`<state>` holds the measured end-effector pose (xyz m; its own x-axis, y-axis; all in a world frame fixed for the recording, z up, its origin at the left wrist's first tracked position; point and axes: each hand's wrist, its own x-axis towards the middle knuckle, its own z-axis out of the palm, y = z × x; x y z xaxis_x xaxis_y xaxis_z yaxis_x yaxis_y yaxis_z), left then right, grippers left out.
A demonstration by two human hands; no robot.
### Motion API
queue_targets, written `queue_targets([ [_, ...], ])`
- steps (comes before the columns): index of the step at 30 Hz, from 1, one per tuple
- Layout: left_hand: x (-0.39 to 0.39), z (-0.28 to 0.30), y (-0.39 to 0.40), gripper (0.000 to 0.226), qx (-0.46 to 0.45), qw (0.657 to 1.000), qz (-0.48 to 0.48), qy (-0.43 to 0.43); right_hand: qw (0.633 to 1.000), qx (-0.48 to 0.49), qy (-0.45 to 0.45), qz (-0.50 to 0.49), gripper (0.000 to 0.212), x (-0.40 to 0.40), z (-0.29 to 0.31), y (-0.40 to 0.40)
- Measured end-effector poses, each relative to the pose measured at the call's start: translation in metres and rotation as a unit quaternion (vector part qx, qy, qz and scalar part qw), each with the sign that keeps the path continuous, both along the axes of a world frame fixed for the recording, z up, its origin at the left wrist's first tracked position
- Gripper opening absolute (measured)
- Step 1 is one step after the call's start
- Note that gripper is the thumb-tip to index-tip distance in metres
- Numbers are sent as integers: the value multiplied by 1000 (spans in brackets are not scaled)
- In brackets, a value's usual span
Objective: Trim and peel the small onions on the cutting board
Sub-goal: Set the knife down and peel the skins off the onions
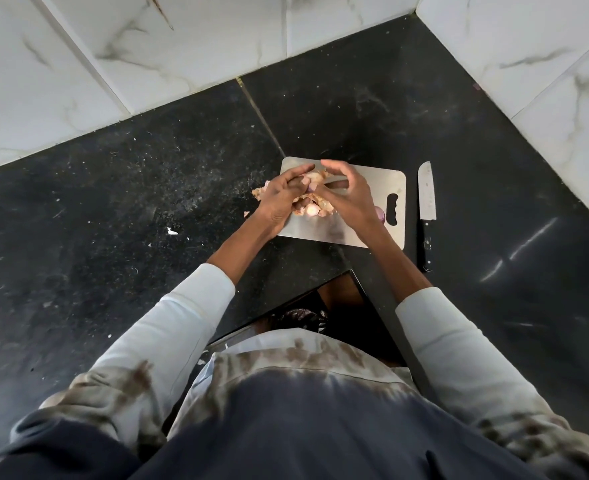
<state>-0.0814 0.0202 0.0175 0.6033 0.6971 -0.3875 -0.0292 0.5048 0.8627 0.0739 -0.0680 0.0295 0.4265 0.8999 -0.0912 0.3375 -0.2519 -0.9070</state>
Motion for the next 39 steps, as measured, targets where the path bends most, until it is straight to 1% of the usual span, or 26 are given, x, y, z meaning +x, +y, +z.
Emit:
queue_targets([
  [2, 0, -3, -1, 41, -9, 1000, -5, -10, 1000, 4, 11, -11, 52, 0, -3, -2],
  [5, -1, -5, -1, 38, -46, 999, -8, -18, 999, 16, 16, -29, 35, 2, -5, -3],
  [7, -2, -7, 0, 38, -68, 997, -12, -21, 999, 28, 14, -35, 28, 3, -7, -3],
  [10, 0, -8, -3, 40, -99, 994, -13, -32, 999, 14, -4, -39, 26, 3, -7, -4],
  [15, 3, -14, -6, 43, -130, 991, 30, -33, 998, 8, 2, -57, 22, 1, -5, -2],
  [19, 5, -21, -3, 46, -129, 990, 41, -36, 998, 1, 13, -60, 20, 0, -5, -1],
  [27, 7, -12, -1, 42, -130, 989, 54, -47, 996, -28, 22, -76, 20, 7, -4, 0],
  [29, 7, -10, -1, 42, -118, 991, 56, -26, 995, -48, -13, -83, 18, 10, -8, 0],
  [34, 6, -8, 0, 44, -84, 994, 73, 12, 991, -100, -76, -41, 20, 10, -19, -3],
  [37, 5, -7, 1, 42, -59, 996, 62, 22, 992, -79, -92, -15, 27, 3, -18, -6],
  [39, 6, -6, 2, 43, -44, 997, 53, 27, 992, -54, -110, -16, 30, 0, -18, -4],
])
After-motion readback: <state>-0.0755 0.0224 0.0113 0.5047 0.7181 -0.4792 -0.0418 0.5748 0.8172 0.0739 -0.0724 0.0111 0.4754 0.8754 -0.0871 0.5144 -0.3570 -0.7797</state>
